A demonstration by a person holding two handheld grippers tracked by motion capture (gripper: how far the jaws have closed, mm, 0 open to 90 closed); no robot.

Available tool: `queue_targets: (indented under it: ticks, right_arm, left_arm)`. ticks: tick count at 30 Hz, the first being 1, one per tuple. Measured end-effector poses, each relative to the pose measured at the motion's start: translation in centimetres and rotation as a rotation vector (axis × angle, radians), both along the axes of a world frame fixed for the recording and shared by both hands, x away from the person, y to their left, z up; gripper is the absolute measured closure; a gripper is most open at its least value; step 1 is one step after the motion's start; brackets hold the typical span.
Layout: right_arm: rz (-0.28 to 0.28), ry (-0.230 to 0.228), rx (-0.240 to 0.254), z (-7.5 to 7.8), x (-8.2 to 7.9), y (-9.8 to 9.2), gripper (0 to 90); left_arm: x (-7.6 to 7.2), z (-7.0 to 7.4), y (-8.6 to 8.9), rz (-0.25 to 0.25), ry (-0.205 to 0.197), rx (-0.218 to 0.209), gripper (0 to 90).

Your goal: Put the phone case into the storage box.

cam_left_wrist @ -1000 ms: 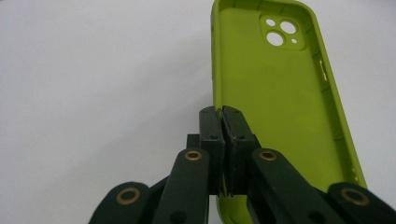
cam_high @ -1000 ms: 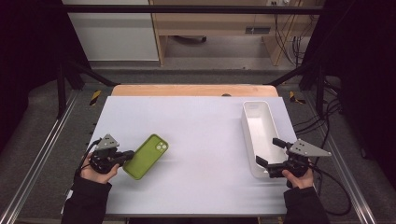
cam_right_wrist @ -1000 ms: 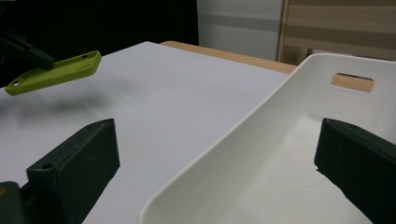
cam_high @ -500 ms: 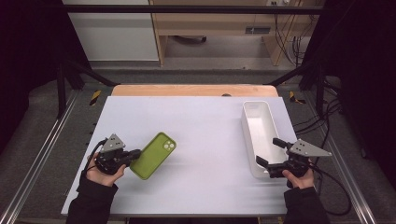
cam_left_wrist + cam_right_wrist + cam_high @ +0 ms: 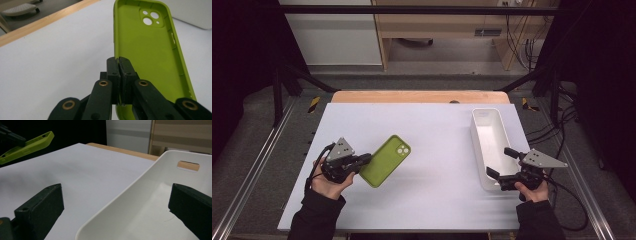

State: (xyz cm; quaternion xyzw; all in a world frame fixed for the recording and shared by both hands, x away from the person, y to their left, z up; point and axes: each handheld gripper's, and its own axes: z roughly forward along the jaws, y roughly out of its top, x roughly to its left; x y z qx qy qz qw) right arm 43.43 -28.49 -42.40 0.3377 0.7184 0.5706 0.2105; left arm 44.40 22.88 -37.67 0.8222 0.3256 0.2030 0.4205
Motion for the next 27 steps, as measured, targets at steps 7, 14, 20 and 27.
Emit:
queue_targets:
  ticks: [7,14,20,27]
  right_arm:
    - [0.004,-0.008,0.002,0.2,0.0,0.0,0.4]
    - [0.007,-0.012,-0.004,0.4,-0.1,0.2,0.4]
    - [0.017,-0.011,-0.008,0.6,-0.1,0.6,0.4]
    - [0.039,-0.012,-0.021,1.0,-0.2,1.4,0.4]
  left_arm:
    - [0.4,0.5,-2.0,-0.043,-0.012,0.029,87.8]
    - [0.9,0.7,-3.7,-0.076,-0.020,0.043,87.7]
    - [1.0,0.4,-4.5,-0.092,-0.014,0.048,87.8]
    - [1.0,-0.1,-4.9,-0.103,-0.021,0.053,87.8]
